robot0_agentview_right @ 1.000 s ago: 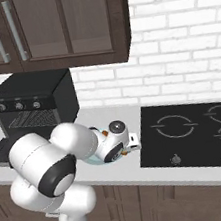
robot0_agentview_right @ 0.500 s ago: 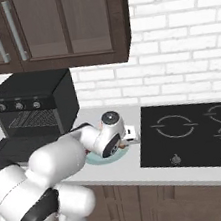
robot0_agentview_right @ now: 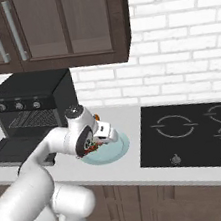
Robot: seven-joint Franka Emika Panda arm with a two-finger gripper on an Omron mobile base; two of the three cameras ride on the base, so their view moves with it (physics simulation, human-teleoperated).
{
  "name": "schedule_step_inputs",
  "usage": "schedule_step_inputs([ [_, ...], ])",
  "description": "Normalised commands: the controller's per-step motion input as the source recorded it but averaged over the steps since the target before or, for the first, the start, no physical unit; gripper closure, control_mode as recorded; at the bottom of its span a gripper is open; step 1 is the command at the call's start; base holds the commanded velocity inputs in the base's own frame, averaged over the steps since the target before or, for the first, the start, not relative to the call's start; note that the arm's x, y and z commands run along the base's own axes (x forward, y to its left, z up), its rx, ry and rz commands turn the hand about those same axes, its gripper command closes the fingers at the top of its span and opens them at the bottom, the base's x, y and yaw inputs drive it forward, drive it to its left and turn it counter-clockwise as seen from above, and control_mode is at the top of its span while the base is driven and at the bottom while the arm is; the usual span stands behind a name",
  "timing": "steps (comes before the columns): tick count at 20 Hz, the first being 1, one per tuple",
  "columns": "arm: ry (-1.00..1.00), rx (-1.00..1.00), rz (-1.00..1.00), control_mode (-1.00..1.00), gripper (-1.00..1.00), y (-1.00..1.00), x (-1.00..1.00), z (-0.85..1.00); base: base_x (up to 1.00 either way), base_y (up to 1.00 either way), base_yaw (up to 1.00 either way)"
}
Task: Pick up the kebab skewer and baguette bread, and place them inside the toaster oven. Close the toaster oven door and start by setting the timer.
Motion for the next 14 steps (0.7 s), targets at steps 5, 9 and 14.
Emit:
schedule_step_inputs([
  [5,0.00,0.00,-0.11,-1.00,1.00,0.96,-0.52,0.23,0.00,0.00,0.00],
  [9,0.00,0.00,-0.10,-1.00,1.00,0.88,-0.61,0.33,0.00,0.00,0.00],
  [14,0.00,0.00,-0.04,-1.00,1.00,0.83,-0.21,0.38,0.00,0.00,0.00],
])
